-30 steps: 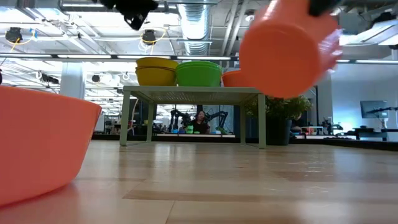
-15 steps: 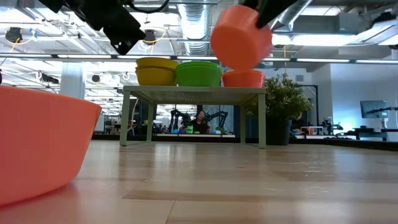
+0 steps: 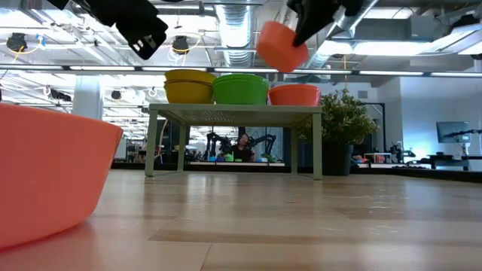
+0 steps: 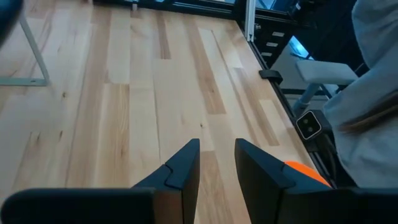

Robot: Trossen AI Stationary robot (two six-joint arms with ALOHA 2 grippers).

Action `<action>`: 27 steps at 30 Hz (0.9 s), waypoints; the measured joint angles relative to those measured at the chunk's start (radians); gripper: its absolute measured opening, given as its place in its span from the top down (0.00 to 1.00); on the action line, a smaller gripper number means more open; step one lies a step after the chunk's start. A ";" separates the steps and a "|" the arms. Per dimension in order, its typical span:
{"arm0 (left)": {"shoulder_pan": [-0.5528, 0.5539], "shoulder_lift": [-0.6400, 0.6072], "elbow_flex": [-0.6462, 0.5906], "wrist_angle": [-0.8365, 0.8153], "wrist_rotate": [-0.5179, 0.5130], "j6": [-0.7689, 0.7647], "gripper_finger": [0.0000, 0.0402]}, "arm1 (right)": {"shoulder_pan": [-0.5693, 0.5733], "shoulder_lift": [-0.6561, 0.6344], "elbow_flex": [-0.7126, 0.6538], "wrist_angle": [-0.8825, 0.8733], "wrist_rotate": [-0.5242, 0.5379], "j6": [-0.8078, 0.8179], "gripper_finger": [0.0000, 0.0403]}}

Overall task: Pick & Place Mini bowls
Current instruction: Stack the orange bowl on the orange bowls on the shelf

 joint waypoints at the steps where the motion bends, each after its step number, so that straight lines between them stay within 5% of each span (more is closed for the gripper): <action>1: -0.001 0.000 0.000 0.000 0.000 0.000 0.75 | -0.021 0.000 0.000 0.000 0.000 0.001 0.99; 12: 0.000 0.000 0.000 0.000 0.000 0.004 0.75 | -0.179 0.000 -0.003 -0.102 -0.075 0.110 0.99; 27: 0.000 0.000 0.000 0.000 0.000 0.004 0.75 | -0.165 0.000 -0.065 -0.081 -0.108 0.079 0.97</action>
